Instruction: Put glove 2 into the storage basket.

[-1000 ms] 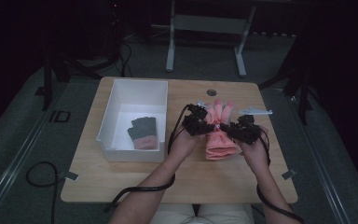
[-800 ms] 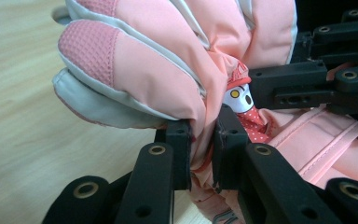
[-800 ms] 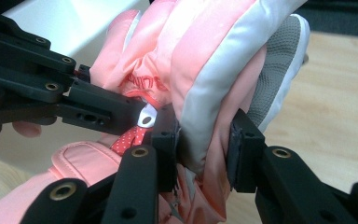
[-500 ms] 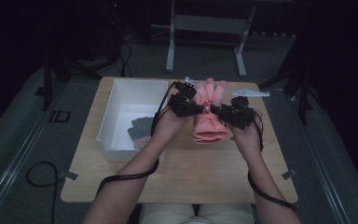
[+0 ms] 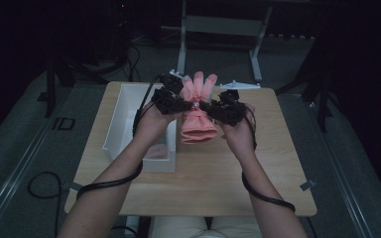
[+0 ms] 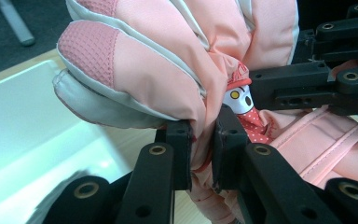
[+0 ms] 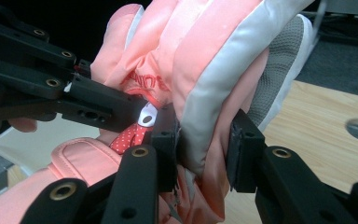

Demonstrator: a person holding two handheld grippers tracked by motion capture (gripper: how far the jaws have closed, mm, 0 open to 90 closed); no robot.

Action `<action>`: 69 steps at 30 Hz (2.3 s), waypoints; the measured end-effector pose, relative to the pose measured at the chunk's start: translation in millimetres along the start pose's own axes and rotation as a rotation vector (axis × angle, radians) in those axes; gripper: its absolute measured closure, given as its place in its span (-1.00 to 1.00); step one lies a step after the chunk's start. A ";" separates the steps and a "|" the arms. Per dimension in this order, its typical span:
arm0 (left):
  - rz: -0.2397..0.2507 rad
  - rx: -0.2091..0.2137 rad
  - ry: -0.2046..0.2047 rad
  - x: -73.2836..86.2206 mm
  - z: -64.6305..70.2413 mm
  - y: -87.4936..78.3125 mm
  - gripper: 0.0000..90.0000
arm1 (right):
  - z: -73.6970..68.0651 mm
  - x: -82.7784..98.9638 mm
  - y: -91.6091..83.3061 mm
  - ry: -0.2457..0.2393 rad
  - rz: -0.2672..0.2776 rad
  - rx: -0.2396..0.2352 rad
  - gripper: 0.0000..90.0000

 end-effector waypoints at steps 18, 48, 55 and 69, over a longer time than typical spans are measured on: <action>-0.036 -0.063 -0.071 48.1 -66.9 -37.8 0.77 | -69.6 -26.5 55.0 -0.039 -0.017 -0.088 0.52; -0.216 -0.029 -0.226 107.6 -113.8 43.6 0.77 | -79.5 16.1 152.5 -0.058 -0.322 -0.011 0.50; -0.282 -0.068 -0.212 108.4 -111.6 62.5 0.77 | -75.5 22.0 159.8 -0.089 -0.410 0.047 0.45; -0.335 -0.110 -0.230 115.4 -112.4 82.2 0.68 | -75.6 15.7 150.1 -0.135 -0.362 0.029 -0.12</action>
Point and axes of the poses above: each handheld gripper's, and its own axes: y roughly forward along the jaws, x roughly out of its underside, z roughly to its right, the point moved 7 cm from there along y, roughly forward along the jaws, and after that the axes turned 11 degrees about -z, right-handed, at the moved point
